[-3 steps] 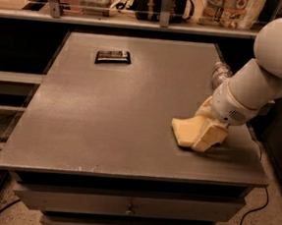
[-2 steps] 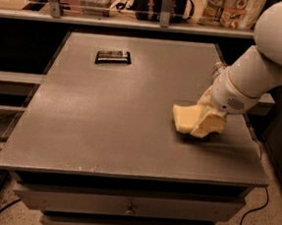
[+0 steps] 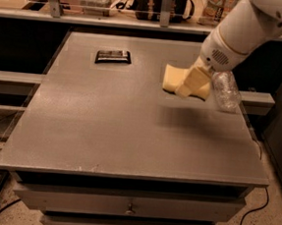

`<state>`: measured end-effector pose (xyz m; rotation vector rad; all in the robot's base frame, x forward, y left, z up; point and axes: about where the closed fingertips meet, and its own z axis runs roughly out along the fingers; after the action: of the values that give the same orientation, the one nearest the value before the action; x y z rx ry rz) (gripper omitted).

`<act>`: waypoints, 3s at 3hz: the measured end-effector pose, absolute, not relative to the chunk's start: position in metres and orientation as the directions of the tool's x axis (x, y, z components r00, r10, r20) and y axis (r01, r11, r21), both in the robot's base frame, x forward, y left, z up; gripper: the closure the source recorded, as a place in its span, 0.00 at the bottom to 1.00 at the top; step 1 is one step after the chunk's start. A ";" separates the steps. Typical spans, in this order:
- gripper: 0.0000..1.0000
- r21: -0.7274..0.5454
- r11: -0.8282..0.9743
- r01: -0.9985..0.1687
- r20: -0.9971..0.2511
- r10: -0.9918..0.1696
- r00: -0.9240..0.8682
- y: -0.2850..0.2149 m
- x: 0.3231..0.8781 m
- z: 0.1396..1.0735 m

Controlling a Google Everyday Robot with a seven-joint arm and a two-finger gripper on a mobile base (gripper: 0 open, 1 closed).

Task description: Move sponge near rxbar chocolate

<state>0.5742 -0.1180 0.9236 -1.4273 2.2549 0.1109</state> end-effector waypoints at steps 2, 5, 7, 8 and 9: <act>1.00 -0.151 0.513 -0.845 -0.443 -0.799 -0.406 -0.114 0.576 0.929; 1.00 -0.073 0.590 -0.804 -0.610 -0.665 -0.432 -0.017 0.664 0.910; 0.82 -0.120 0.599 -0.792 -0.578 -0.691 -0.435 0.042 0.725 0.896; 0.60 -0.152 0.622 -0.768 -0.553 -0.698 -0.456 0.046 0.746 0.886; 0.36 -0.179 0.646 -0.742 -0.534 -0.697 -0.479 0.040 0.760 0.881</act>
Offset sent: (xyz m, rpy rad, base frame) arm 0.0030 0.0052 0.0065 0.0280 0.0089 -0.0556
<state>0.7600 0.0404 0.8806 -1.1160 2.2894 0.1014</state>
